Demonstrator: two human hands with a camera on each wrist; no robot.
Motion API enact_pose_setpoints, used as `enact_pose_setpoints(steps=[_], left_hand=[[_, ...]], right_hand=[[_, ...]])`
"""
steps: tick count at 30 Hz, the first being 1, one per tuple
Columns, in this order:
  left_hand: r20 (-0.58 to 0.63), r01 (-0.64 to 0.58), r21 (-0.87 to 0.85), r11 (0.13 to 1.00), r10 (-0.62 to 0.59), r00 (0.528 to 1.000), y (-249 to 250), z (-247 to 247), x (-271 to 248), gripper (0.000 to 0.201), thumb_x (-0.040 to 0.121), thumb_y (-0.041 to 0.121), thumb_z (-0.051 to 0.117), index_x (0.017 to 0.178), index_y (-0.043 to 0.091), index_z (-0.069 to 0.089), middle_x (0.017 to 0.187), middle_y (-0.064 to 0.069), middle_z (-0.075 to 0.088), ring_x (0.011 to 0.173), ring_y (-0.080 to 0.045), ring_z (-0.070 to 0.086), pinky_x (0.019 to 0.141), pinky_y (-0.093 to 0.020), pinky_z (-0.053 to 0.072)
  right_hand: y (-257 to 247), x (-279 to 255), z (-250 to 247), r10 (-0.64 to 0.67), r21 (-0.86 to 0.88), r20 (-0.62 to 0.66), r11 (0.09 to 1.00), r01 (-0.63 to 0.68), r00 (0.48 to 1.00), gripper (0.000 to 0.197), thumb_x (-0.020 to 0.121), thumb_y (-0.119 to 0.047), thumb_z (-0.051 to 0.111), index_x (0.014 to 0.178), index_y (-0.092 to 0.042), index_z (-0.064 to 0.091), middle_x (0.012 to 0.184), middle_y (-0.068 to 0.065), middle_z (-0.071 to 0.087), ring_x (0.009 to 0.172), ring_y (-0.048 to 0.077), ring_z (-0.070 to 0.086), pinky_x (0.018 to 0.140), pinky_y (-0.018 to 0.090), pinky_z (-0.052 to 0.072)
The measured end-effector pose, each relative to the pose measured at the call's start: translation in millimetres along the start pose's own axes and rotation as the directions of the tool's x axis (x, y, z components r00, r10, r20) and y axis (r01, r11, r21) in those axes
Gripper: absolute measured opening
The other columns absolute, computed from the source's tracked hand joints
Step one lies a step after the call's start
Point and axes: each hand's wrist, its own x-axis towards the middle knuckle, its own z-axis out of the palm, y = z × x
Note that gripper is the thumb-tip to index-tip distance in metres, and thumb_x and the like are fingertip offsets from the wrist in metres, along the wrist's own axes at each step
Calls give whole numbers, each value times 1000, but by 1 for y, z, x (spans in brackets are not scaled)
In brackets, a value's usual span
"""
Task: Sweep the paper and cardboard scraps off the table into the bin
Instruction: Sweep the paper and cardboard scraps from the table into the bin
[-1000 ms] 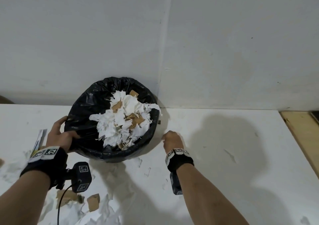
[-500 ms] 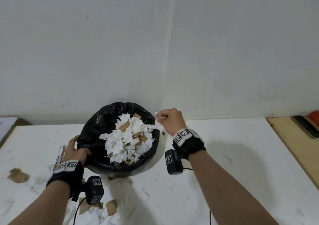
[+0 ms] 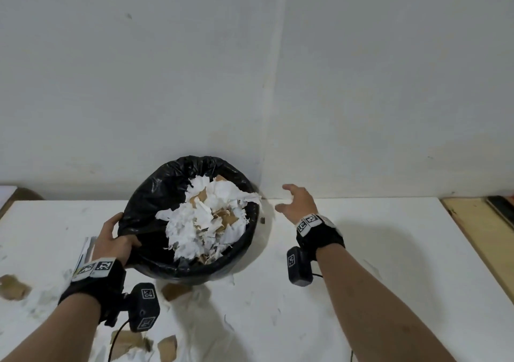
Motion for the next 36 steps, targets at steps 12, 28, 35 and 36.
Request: enact_pose_setpoints(steps=[12,28,35,36], left_hand=[[-39,-3,-3,1000,2,999,-16,7,37,77,76,-16,52,130,39,57,107,-15,62,74,-31,56,69,-42,56],[-14,11,-27,1000,-11,1000,-13,-5,12,75,78,-16,50,134,34,56,111,-12,59,82,-33,54,57,-36,54],[-25,12,14,1000,-12,1000,-16,-25,2,77,77,-16,52,137,33,53,118,-12,57,89,-37,56,57,-41,56],[-24,12,20,1000,-12,1000,-17,-29,0,78,75,-15,53,136,34,53,118,-14,59,90,-38,57,64,-48,58]], right_hand=[[53,52,77,76,-474,364,873,115,928,121,47,-63,80,141,-51,5,152,8,6,142,42,3,108,61,25],[30,-12,100,-67,-555,308,797,236,949,29,90,1,46,114,0,63,117,21,62,110,36,59,91,37,47],[10,-26,60,-59,-98,57,993,64,997,16,74,5,68,79,-7,78,61,-8,60,56,-1,52,59,5,43],[0,-29,48,-72,-53,28,996,73,997,14,72,3,71,77,-7,78,61,-6,62,55,-2,52,56,3,40]])
